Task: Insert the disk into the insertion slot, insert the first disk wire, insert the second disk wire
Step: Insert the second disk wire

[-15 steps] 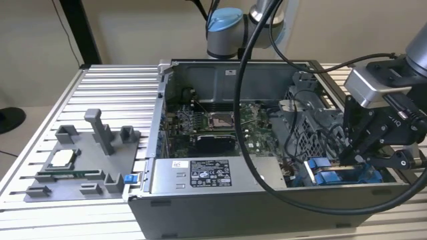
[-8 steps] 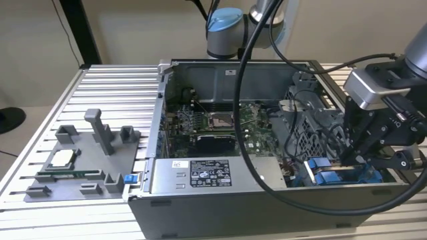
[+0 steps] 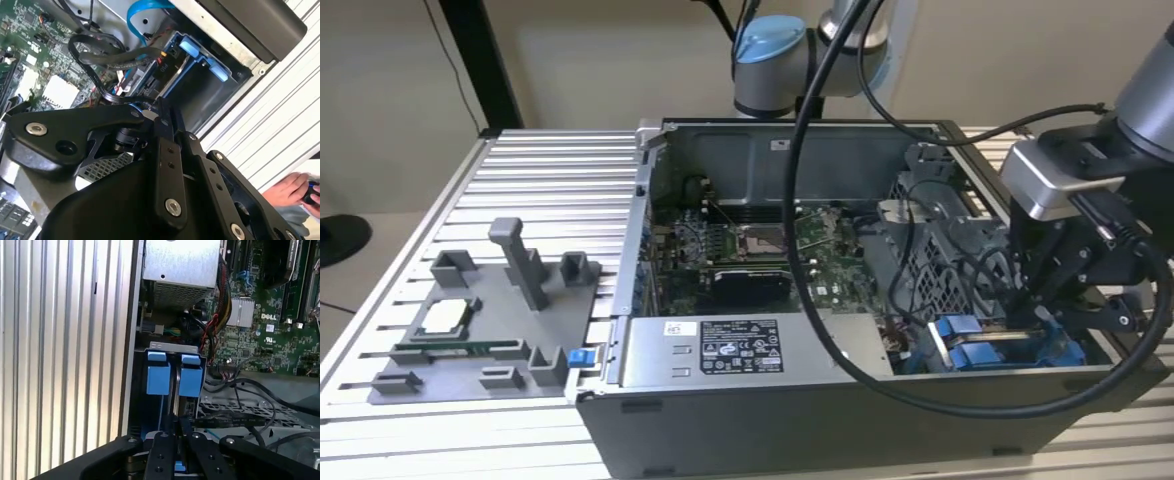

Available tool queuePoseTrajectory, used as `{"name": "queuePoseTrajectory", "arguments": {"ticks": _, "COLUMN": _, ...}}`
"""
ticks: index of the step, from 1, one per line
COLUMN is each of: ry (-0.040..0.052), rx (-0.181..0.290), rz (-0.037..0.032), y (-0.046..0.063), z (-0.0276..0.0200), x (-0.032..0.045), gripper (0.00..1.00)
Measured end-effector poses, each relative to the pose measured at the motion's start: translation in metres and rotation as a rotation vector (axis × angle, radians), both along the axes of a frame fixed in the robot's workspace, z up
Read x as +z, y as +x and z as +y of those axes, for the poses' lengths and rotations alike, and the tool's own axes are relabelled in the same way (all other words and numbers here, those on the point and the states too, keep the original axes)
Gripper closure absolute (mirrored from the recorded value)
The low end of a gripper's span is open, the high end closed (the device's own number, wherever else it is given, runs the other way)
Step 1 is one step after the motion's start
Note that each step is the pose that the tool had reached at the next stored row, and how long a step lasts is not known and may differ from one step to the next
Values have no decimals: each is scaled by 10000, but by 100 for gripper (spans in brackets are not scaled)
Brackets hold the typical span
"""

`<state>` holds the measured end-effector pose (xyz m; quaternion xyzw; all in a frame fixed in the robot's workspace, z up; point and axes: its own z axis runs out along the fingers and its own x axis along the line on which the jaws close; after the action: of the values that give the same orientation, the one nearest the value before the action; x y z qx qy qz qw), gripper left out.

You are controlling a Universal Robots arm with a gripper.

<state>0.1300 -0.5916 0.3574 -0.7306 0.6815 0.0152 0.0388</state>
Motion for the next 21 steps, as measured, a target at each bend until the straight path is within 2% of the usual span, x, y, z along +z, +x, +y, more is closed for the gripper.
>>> {"name": "queuePoseTrajectory", "arguments": {"ticks": 5, "ry": -2, "rx": -14, "rz": -123, "y": 0, "z": 103, "x": -20, "gripper": 100}}
{"name": "queuePoseTrajectory", "arguments": {"ticks": 12, "ry": -2, "rx": -14, "rz": -278, "y": 1, "z": 125, "x": -56, "gripper": 100}}
{"name": "queuePoseTrajectory", "arguments": {"ticks": 21, "ry": -2, "rx": -14, "rz": -285, "y": 0, "z": 131, "x": -64, "gripper": 100}}
